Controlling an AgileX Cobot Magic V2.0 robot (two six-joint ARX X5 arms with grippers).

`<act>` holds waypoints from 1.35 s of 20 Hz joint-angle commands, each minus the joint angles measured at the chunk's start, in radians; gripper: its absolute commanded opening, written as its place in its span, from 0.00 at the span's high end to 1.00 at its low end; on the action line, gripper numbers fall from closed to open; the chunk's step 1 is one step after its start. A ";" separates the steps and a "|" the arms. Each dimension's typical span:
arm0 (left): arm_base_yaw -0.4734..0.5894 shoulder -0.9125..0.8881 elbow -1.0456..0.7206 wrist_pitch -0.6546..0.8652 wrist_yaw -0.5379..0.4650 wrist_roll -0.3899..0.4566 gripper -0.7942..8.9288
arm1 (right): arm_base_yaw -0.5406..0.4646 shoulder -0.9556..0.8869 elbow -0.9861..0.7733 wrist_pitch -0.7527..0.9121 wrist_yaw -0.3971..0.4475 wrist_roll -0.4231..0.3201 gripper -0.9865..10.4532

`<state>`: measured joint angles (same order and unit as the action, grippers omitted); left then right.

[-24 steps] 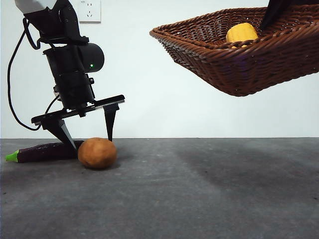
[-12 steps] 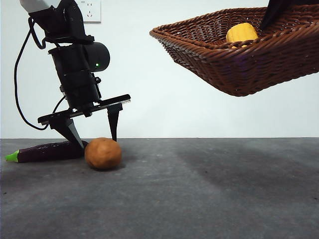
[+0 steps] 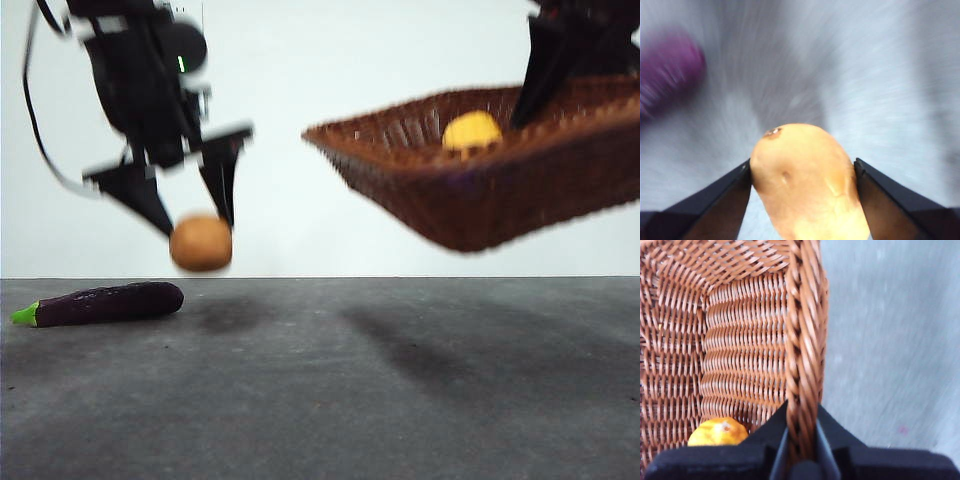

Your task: Help me put the vegetables on the table into the basket

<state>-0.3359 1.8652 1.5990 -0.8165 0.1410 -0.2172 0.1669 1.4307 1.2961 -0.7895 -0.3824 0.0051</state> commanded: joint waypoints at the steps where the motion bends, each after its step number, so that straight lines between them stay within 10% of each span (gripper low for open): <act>1: 0.002 -0.100 0.002 -0.003 0.026 0.105 0.93 | 0.000 0.020 -0.086 0.083 -0.011 0.078 0.92; 8: -0.158 -0.362 0.002 -0.027 0.188 0.208 0.93 | 0.018 0.026 -0.304 0.347 -0.107 0.255 0.92; 15: -0.483 -0.213 0.001 0.048 0.153 0.219 0.93 | 0.077 0.026 -0.303 0.371 -0.108 0.276 0.92; 27: -0.546 -0.047 0.001 0.107 0.090 0.140 0.84 | 0.077 0.026 -0.303 0.381 -0.110 0.283 0.92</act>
<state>-0.8803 1.8050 1.6043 -0.7135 0.2279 -0.0711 0.2420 1.4563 0.9936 -0.4248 -0.4793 0.2733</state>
